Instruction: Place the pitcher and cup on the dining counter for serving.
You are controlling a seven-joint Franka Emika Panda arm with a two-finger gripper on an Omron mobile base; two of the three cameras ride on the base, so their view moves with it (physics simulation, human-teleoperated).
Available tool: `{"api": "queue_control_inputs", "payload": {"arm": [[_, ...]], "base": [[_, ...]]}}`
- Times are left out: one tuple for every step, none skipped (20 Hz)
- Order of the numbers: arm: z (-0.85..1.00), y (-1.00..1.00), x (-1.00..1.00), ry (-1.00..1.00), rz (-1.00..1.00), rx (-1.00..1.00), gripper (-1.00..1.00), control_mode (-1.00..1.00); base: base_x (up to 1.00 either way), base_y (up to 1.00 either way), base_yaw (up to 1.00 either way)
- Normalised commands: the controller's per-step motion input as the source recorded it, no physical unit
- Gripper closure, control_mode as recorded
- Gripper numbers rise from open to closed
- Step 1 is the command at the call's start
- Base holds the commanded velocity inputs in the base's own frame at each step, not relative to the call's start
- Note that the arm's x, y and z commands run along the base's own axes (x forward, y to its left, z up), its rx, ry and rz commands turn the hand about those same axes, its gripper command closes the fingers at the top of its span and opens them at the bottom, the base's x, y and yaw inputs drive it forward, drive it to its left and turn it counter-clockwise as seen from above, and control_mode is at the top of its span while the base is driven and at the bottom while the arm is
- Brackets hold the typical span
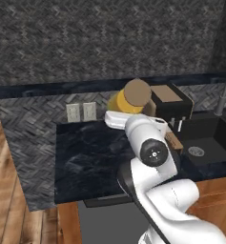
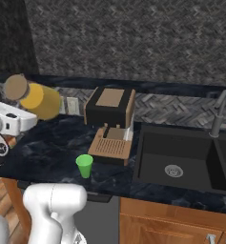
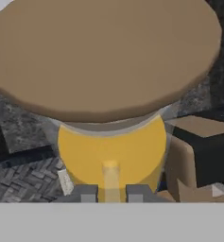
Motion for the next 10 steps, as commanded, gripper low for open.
{"api": "queue_control_inputs", "payload": {"arm": [[0.50,0.12,-1.00,-0.18,0.27,0.00,1.00,-1.00],[0.36,0.32,-1.00,-0.13,0.28,0.00,1.00,-1.00],[0.00,0.00,0.00,0.00,0.00,0.00,1.00,1.00],[0.00,0.00,0.00,0.00,0.00,0.00,1.00,1.00],[0.00,0.00,0.00,0.00,0.00,0.00,1.00,1.00],[0.00,0.00,0.00,0.00,0.00,0.00,1.00,1.00],[0.00,0.00,0.00,0.00,0.00,0.00,1.00,1.00],[0.00,0.00,0.00,0.00,0.00,0.00,1.00,1.00],[0.00,0.00,0.00,0.00,0.00,0.00,1.00,1.00],[0.00,0.00,0.00,0.00,0.00,0.00,1.00,1.00]], "base": [[0.00,0.00,0.00],[0.00,0.00,0.00],[-1.00,0.55,0.28],[-0.96,0.80,0.27],[-0.69,1.00,0.21],[-0.46,1.00,0.17],[-0.21,1.00,0.13],[0.00,1.00,0.10],[0.00,1.00,0.08],[0.00,1.00,0.05]]}}
